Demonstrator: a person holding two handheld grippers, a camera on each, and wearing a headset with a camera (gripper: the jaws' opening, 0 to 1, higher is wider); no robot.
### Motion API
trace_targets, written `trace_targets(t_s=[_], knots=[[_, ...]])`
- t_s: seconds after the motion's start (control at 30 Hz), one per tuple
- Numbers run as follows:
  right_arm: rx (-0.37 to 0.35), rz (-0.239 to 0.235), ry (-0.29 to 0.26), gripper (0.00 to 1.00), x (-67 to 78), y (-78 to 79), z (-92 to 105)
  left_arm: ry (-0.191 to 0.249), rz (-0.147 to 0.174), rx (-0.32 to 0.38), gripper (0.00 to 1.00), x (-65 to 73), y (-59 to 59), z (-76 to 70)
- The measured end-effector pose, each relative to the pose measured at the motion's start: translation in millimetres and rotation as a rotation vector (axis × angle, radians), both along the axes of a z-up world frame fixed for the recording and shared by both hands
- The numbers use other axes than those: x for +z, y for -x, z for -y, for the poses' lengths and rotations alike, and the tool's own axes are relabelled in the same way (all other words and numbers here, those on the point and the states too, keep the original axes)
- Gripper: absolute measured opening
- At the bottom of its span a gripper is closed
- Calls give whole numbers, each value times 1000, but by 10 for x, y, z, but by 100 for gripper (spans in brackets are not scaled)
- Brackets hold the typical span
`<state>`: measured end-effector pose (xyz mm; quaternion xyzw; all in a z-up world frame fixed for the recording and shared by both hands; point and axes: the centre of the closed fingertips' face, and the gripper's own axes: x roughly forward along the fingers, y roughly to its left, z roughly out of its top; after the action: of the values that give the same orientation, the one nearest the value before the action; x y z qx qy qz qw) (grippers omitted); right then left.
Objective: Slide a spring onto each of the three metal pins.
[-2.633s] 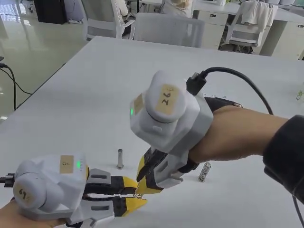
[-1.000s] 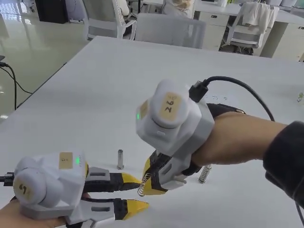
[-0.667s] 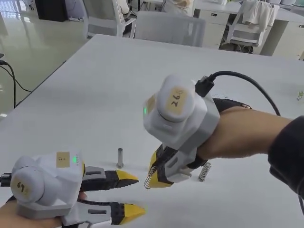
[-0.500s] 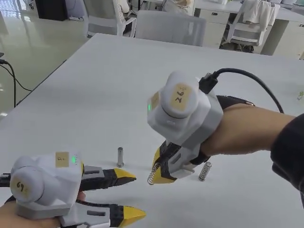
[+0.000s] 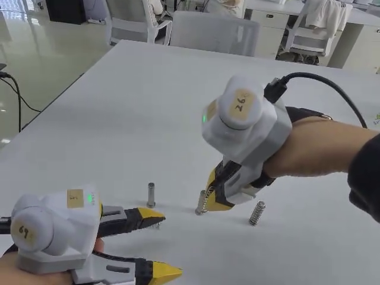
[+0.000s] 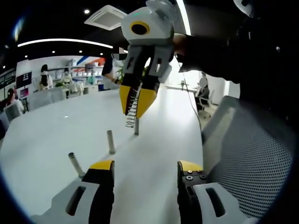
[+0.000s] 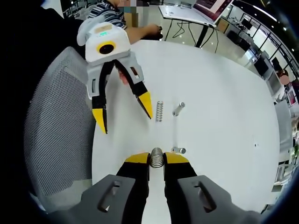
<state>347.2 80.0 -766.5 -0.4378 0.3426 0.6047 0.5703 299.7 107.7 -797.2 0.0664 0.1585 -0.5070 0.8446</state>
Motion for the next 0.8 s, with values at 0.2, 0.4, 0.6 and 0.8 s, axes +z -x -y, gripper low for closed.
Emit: trace_targets(t_s=[0.2, 0.4, 0.6, 0.8], knots=[[-13, 21, 10, 8, 22, -112, 35, 7, -1, 3, 51, 8, -1, 2], [-26, 54, 29, 8, 3, -234, 69, 8, -2, 14, 55, 3, -4, -30], [-33, 72, 39, 8, -16, -297, 78, 7, -5, 27, 58, -3, -20, -62], [-35, 77, 34, 8, -10, -318, 64, 8, -11, 43, 63, -15, -29, -90]])
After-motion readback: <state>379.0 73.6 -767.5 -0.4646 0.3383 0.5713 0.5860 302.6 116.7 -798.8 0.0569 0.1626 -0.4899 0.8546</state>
